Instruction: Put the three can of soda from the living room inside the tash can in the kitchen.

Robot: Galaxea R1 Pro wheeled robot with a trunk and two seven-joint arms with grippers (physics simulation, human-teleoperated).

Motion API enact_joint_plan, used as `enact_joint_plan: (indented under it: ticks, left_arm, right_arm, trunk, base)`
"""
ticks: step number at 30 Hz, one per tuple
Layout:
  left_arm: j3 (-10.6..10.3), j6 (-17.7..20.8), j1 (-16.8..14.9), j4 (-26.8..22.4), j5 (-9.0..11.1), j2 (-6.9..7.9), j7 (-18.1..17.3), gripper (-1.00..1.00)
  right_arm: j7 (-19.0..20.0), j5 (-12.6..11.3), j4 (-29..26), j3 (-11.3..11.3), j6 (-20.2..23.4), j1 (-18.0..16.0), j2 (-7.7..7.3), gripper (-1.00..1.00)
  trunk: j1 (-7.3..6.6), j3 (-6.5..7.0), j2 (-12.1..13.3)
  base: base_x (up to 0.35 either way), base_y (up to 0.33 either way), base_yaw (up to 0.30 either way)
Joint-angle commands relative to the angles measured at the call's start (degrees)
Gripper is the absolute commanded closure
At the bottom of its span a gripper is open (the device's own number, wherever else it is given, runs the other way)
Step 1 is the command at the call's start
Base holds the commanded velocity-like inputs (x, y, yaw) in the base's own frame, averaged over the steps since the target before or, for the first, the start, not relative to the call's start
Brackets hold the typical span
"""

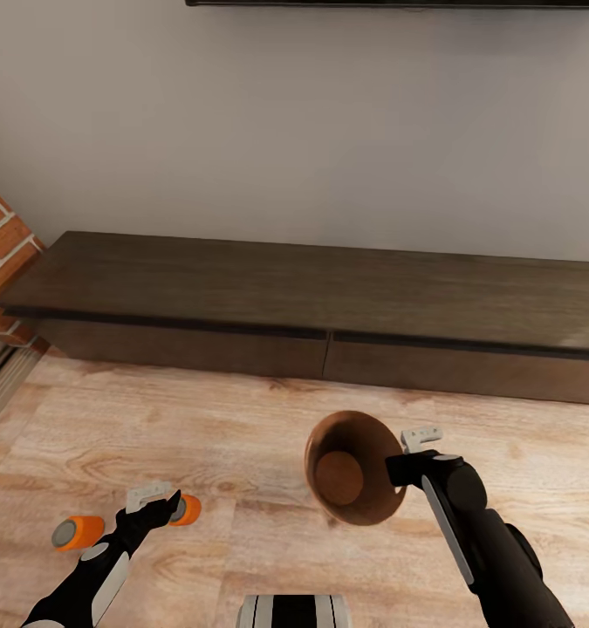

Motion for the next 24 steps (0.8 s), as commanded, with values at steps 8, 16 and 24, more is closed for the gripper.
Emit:
enact_joint_plan:
  ticks: [8,16,24]
  left_arm:
    - [0.00,0.00,-0.01,0.00,0.00,-0.01,-0.03,-1.00]
    - [0.00,0.00,-0.01,0.00,0.00,-0.02,-0.03,-1.00]
    - [0.00,0.00,-0.01,0.00,0.00,-0.01,-0.03,-1.00]
  right_arm:
    - [0.41,-1.70,0.15,-0.04,-0.06,-1.30,-0.18,1.00]
    - [0.41,-1.75,0.16,-0.03,-0.06,-1.40,-0.17,1.00]
    - [0.41,-1.78,0.16,-0.03,-0.06,-1.41,-0.14,1.00]
  trunk:
    - [0.66,-0.54,-1.20]
    - [2.41,-1.98,-4.41]
    - [4.17,-3.41,-7.62]
  base:
    - [0.000,0.000,0.000]
    - [0.000,0.000,0.000]
    - [0.000,0.000,0.000]
